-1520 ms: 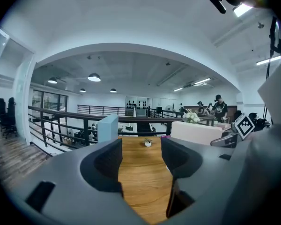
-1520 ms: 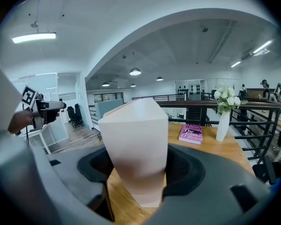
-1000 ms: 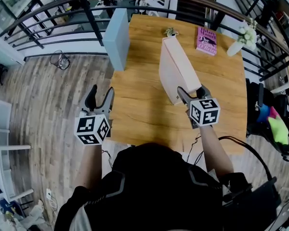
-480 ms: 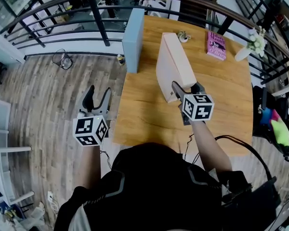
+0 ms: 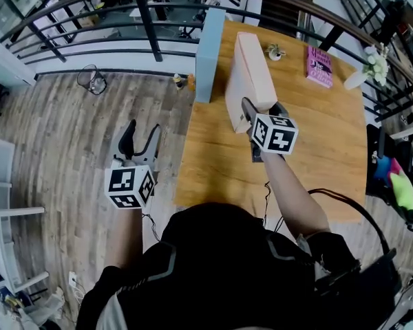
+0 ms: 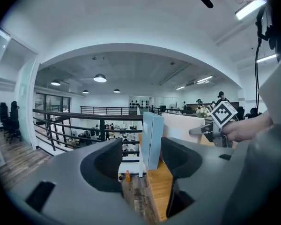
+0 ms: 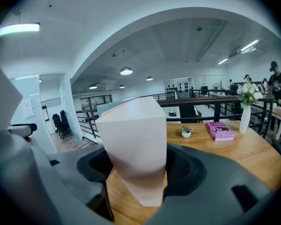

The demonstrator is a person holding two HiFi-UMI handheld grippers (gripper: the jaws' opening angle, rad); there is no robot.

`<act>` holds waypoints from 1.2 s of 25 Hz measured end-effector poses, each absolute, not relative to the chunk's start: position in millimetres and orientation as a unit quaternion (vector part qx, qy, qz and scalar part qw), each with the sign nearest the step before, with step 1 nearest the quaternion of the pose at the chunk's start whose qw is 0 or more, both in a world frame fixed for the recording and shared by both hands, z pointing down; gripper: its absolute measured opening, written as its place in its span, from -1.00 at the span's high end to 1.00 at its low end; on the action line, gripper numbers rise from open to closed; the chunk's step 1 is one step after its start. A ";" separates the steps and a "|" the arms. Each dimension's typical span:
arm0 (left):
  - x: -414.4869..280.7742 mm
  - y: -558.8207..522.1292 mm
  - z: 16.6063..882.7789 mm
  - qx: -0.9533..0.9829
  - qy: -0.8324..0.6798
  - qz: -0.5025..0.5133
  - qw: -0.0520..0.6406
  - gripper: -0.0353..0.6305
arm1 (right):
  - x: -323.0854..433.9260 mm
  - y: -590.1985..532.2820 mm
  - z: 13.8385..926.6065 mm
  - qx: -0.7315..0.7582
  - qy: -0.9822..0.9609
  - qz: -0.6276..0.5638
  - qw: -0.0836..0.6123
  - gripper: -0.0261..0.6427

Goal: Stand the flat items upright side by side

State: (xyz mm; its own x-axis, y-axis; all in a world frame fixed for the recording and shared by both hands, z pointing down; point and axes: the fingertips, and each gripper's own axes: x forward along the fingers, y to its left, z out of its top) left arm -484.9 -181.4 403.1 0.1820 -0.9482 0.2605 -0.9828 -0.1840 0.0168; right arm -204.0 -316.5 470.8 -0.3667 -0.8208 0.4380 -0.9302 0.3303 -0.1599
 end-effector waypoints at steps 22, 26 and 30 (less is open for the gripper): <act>-506.8 -163.8 403.8 0.756 -0.642 0.076 0.101 0.06 | -255.9 -394.2 478.6 0.521 -0.803 0.266 0.116 -0.18; -507.1 -161.3 411.4 0.755 -0.642 0.080 0.109 0.06 | -245.5 -377.1 492.9 0.505 -0.812 0.264 0.126 -0.14; -508.8 -159.4 414.1 0.754 -0.642 0.081 0.113 0.06 | -246.7 -374.1 503.0 0.494 -0.817 0.266 0.130 -0.04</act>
State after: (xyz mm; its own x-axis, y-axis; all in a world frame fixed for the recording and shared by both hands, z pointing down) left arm -508.8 -159.4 414.1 0.1613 -0.9498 0.2682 -0.9866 -0.1490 0.0659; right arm -246.7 -374.1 503.0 -0.4780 -0.7390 0.4747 -0.8769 0.3700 -0.3069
